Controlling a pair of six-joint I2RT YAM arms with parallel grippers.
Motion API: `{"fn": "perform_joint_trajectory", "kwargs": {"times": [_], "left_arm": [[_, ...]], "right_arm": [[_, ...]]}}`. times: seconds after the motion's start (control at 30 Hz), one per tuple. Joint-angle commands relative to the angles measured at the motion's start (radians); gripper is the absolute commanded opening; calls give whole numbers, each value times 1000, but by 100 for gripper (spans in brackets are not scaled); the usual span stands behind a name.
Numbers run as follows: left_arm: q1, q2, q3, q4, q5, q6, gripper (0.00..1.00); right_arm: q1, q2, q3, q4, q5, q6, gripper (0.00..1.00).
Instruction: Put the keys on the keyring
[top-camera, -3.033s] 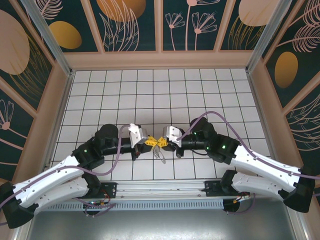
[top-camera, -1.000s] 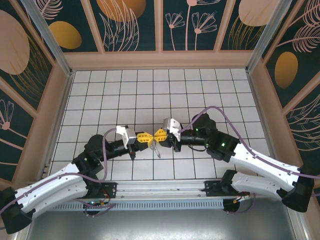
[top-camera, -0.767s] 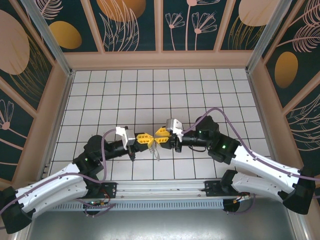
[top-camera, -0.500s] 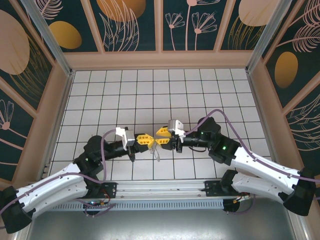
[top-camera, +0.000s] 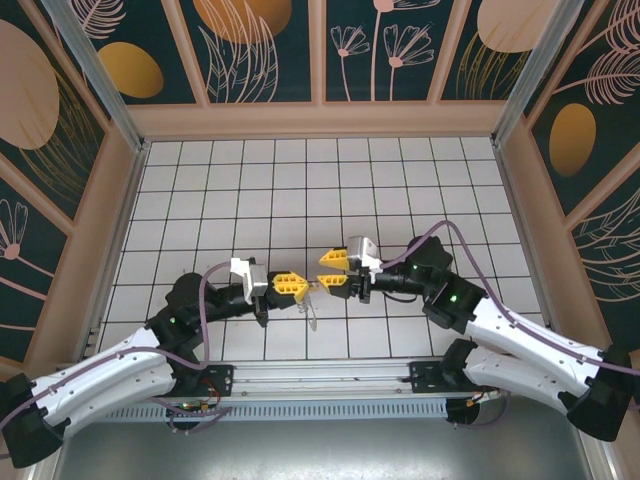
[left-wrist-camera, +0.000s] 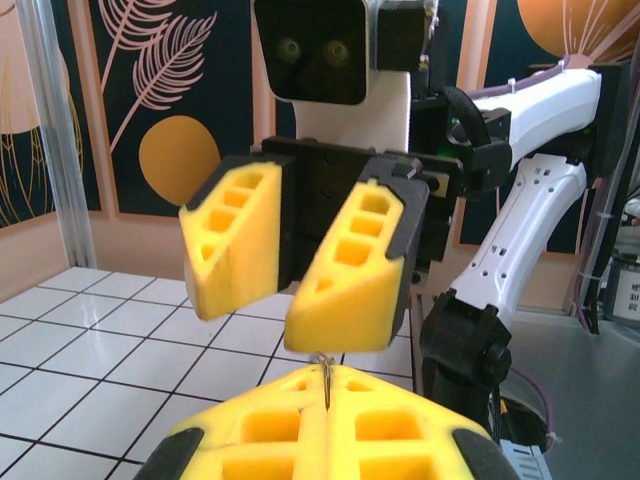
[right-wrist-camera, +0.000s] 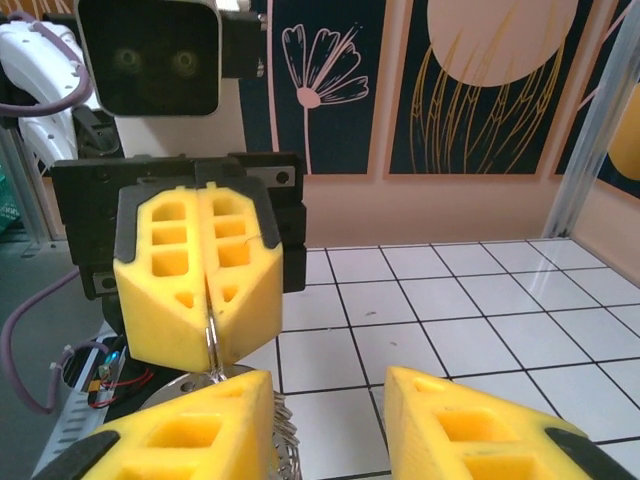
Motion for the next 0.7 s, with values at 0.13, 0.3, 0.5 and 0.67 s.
{"fn": "perform_joint_trajectory", "kwargs": {"times": [0.13,0.3,0.5,0.67], "left_arm": [[-7,-46,28,-44,13,31,0],[-8,-46,26,-38,15,24,0],[-8,-34,35,-35,24,24,0],[-8,-20,38,-31,26,24,0]], "right_arm": [[-26,-44,-26,52,-28,30,37],[-30,-37,-34,54,-85,29,39],[-29,-21,-54,76,-173,39,40],[-28,9,-57,120,-216,59,39]]}}
